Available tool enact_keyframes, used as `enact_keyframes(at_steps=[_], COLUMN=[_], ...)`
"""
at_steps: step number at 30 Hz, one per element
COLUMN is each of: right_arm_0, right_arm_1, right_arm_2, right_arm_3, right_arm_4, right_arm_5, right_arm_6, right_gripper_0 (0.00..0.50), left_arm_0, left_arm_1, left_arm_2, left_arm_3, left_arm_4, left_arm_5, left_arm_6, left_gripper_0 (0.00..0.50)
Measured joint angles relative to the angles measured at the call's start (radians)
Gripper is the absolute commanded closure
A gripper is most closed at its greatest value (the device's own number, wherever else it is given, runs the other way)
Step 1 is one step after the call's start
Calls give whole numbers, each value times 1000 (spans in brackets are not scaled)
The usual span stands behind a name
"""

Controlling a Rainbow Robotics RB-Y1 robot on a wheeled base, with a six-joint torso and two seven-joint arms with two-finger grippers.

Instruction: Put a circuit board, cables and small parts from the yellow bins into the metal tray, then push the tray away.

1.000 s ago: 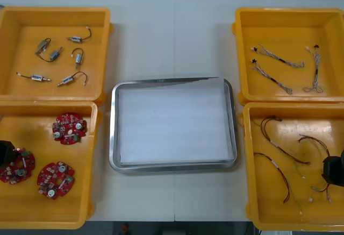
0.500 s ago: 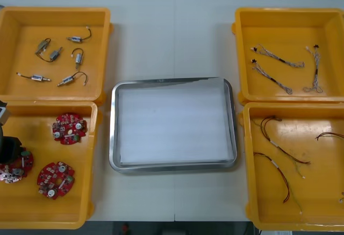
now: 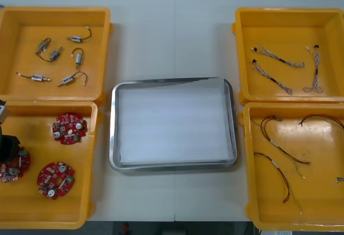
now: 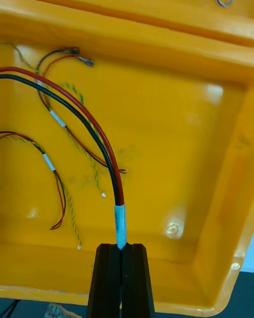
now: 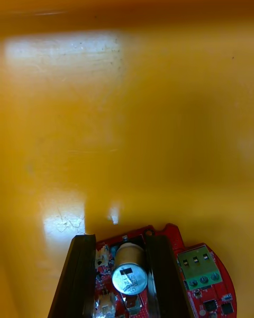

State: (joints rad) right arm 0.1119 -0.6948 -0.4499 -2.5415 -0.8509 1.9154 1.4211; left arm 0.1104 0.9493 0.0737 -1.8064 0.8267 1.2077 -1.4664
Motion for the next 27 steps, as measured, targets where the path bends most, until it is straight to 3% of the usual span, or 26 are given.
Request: enact_keyframes(at_steps=[13, 21, 27], right_arm_0=[-122, -185, -189], right_arm_1=[-140, -150, -150], right_arm_2=[137, 192, 193], right_arm_3=[-21, -21, -22], right_arm_4=[-42, -100, -120], right_arm_5=[1, 1, 1], right_arm_6=[0, 0, 0], right_gripper_0=[500, 500, 500], left_arm_0=[-68, -182, -289], left_arm_1=[10, 11, 11], left_arm_2=[138, 159, 129], left_arm_3=[-123, -250, -290], left_arm_4=[39, 73, 149], left_arm_5=[338, 558, 621], left_arm_6=[0, 2, 40], left_gripper_0=[500, 500, 500])
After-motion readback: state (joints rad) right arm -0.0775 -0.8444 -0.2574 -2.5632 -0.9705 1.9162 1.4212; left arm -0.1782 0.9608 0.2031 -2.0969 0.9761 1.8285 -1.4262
